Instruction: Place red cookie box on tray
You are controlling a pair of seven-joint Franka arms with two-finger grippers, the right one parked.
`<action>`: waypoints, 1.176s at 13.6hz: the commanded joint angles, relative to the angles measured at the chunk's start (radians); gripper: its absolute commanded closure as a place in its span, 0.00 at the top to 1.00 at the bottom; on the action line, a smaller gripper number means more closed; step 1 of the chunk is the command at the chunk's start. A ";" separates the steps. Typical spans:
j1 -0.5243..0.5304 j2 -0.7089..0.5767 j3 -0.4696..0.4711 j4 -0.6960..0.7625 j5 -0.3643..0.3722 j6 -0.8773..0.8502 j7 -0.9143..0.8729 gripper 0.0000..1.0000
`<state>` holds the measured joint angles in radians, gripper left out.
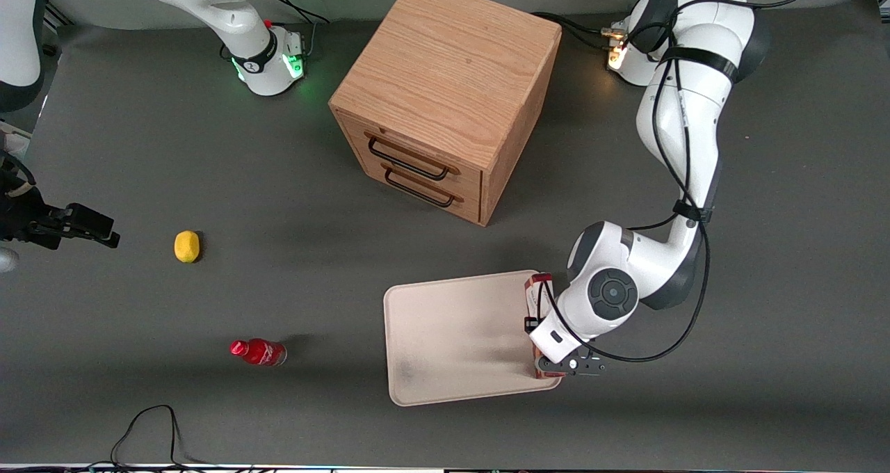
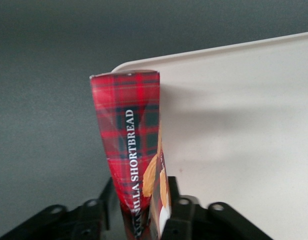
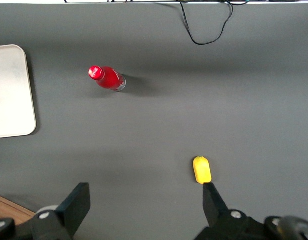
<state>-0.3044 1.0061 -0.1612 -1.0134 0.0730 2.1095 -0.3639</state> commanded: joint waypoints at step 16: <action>0.398 -1.036 -0.069 -0.761 -0.050 -0.415 0.210 1.00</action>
<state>0.0247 0.1394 -0.2207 -1.6083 0.0384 1.7497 -0.2410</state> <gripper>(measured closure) 0.000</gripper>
